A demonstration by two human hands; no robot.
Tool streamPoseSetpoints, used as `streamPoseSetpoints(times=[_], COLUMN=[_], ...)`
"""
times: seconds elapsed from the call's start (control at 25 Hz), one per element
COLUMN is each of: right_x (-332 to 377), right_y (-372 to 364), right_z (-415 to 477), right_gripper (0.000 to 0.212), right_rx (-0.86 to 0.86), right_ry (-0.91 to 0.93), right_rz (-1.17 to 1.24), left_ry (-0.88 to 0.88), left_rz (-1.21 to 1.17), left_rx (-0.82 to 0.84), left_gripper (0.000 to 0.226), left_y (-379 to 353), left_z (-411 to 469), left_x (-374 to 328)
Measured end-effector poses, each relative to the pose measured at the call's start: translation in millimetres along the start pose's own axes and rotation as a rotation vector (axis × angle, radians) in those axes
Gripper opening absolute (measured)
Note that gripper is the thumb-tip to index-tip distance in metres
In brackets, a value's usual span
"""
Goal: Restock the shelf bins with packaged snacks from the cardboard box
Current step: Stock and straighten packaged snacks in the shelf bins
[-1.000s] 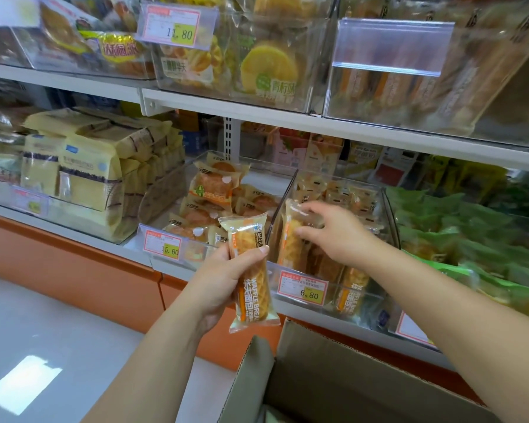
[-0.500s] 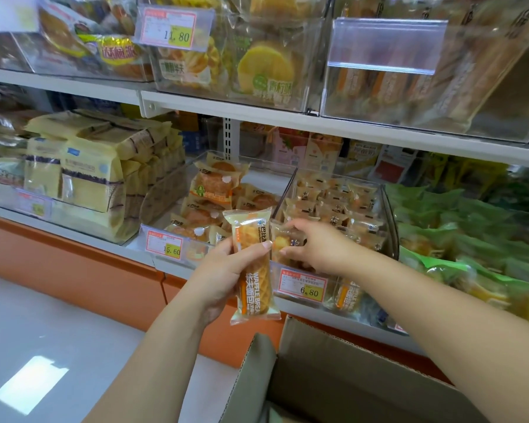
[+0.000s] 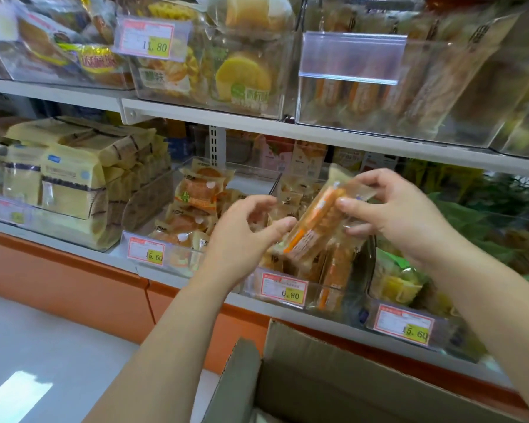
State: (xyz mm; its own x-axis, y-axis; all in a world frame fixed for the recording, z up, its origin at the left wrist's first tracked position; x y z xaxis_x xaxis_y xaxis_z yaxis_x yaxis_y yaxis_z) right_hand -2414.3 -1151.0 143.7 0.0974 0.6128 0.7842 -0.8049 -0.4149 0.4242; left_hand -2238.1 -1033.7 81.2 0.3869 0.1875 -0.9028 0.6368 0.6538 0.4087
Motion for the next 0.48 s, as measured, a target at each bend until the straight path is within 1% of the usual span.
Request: streamPoseSetpoints(times=[0.04, 0.08, 0.12, 0.16, 0.2, 0.28, 0.36, 0.48], right_x=[-3.6, -9.7, -18.3, -28.3, -36.5, -45.4, -47.1, -51.6], right_y=[9.8, 12.3, 7.5, -2.6, -14.7, -34.7, -45.6, -63.0], right_z=[-0.1, -1.9, -5.3, -11.0, -17.5, -23.8, -20.9, -18.8], right_gripper=[0.029, 0.030, 0.031, 0.032, 0.033, 0.034, 0.035, 0.033], right_rx=[-0.038, -0.031, 0.015, 0.081, 0.143, 0.197, 0.238, 0.311], right_ry=[0.005, 0.004, 0.002, 0.004, 0.015, 0.034, 0.030, 0.030], right_rz=[-0.054, -0.120, -0.206, -0.311, -0.406, -0.470, -0.477, -0.498], left_ry=[-0.061, -0.080, -0.056, -0.006, 0.033, 0.055, 0.046, 0.045], left_rz=[0.172, 0.324, 0.423, 0.441, 0.395, 0.247, 0.193, 0.187], left_rx=[-0.087, -0.116, -0.087, -0.020, 0.042, 0.109, 0.095, 0.071], left_gripper=[0.044, 0.044, 0.045, 0.045, 0.045, 0.043, 0.039, 0.035], left_y=[1.7, -0.7, -5.5, -11.9, -17.3, -22.3, -21.7, -21.1], left_z=[6.5, 13.0, 19.0, 23.6, 26.1, 26.5, 26.3, 26.5], left_x=[2.3, 8.2, 17.8, 29.5, 39.1, 49.1, 49.9, 48.2])
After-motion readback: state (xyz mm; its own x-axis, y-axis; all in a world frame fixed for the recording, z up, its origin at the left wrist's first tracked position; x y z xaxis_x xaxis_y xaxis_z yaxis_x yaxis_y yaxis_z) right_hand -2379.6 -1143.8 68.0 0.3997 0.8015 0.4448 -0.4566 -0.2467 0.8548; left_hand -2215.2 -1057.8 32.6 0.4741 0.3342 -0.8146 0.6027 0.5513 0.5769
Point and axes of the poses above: each hand's wrist, its own z-axis towards the middle knuckle, its own y-axis out of the back of the hand, x = y × z, the point moved 4 cm from there along z, towards the middle knuckle, and after that the axes turned 15 degrees about y, right-handed, at the moved point
